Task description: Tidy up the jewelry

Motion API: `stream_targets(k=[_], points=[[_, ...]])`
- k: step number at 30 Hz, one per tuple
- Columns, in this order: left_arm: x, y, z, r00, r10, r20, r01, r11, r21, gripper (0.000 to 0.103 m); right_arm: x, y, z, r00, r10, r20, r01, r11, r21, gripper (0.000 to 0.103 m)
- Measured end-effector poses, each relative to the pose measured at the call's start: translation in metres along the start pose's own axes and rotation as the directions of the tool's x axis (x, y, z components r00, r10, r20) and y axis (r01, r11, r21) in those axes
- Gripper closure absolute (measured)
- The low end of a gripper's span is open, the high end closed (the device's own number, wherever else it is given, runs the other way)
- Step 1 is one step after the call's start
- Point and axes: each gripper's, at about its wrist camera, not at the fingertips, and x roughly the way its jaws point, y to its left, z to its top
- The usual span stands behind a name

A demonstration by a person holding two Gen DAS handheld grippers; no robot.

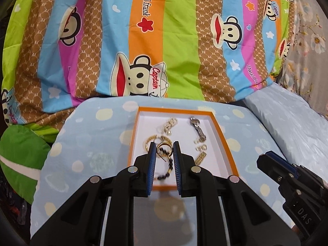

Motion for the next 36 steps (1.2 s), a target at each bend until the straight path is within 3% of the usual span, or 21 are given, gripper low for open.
stream_targets(k=[15, 30, 31, 33, 36], points=[[0.087, -0.006, 0.030, 0.997, 0.057, -0.057, -0.057, 0.998, 0.011, 0.087, 0.094, -0.021, 0.030, 0.997, -0.035, -0.072, 0.037, 0.999, 0.021, 0.086], [0.109, -0.007, 0.023, 0.994, 0.051, -0.097, -0.051, 0.999, 0.008, 0.086, 0.125, -0.015, 0.030, 0.990, -0.079, -0.118, 0.078, 0.997, -0.015, 0.084], [0.109, -0.007, 0.023, 0.994, 0.057, -0.096, -0.056, 0.998, 0.007, 0.085, 0.126, -0.014, 0.030, 0.989, -0.088, -0.116, 0.086, 0.996, -0.022, 0.084], [0.109, -0.005, 0.023, 0.994, 0.062, -0.093, -0.062, 0.998, 0.002, 0.071, 0.126, -0.013, 0.032, 0.989, -0.094, -0.111, 0.092, 0.995, -0.024, 0.078], [0.106, -0.004, 0.024, 0.994, 0.082, -0.074, -0.082, 0.997, 0.000, 0.061, 0.122, -0.014, 0.033, 0.989, -0.106, -0.099, 0.105, 0.994, -0.019, 0.075]])
